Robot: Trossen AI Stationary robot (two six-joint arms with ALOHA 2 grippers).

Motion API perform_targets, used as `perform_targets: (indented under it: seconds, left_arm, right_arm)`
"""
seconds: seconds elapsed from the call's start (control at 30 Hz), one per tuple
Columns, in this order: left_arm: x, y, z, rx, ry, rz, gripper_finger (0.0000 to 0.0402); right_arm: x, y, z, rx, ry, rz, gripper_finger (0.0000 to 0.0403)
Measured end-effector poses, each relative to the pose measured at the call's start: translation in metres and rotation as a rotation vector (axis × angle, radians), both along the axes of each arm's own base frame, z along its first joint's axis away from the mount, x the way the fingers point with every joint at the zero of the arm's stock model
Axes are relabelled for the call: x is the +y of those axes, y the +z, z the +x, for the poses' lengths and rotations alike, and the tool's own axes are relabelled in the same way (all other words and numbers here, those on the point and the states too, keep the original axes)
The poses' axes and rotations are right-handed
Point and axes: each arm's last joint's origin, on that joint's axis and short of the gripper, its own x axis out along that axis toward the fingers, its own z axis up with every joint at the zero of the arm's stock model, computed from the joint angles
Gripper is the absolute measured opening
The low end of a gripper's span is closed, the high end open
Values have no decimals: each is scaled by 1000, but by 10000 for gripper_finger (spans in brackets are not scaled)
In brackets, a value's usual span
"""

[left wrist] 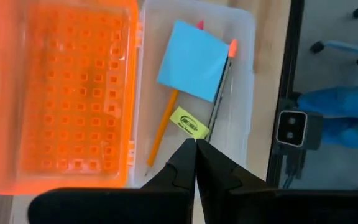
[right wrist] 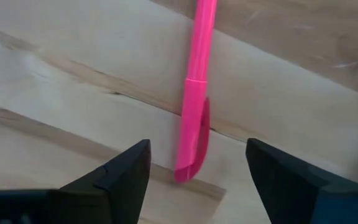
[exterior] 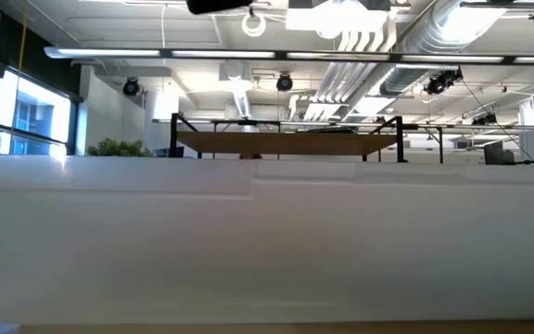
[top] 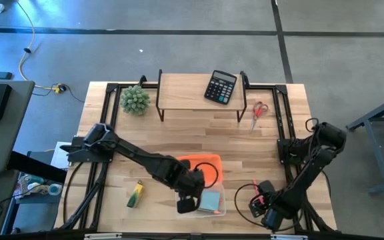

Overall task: Pack school essentials
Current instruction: Put the pink pen into the orange supply box

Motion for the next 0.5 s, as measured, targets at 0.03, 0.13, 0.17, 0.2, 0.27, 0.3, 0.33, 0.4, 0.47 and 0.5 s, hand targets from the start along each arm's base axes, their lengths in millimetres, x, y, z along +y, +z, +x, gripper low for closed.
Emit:
perform_targets:
  seconds: [0.03, 0.13, 0.17, 0.2, 0.27, 0.3, 0.33, 0.4, 0.47, 0.5]
  left_arm:
    - [-3, 2, -2, -9, -2, 5, 0]
    - [-14, 4, -6, -16, -7, 5, 0]
    - [-17, 4, -8, -13, -11, 4, 0]
    - [-19, 3, -9, -12, -15, 3, 0]
    - [-24, 3, -10, -13, -15, 0, 0]
    - [-25, 3, -11, -12, -15, -1, 0]
    - [-26, 3, -11, -11, -13, -2, 0]
    - [-27, 3, -12, -11, -5, -6, 0]
    - [-28, 4, -12, -7, 9, -14, 0]
    - [-28, 4, -13, -4, 11, -17, 0]
  right_arm:
    - [1, -2, 1, 0, 0, -1, 252]
    - [3, -8, 2, 1, -1, -1, 250]
    - [4, -9, 2, 2, -3, -2, 250]
    - [4, -11, 3, 4, -4, -2, 250]
    - [5, -13, 3, 18, -3, 1, 250]
    - [6, -14, 3, 25, -4, 0, 250]
    - [6, -15, 3, 31, -4, 3, 249]
    - [7, -17, 4, 37, -4, 6, 244]
    - [7, -17, 5, 36, -8, 8, 235]
    - [7, -17, 5, 37, -13, 11, 228]
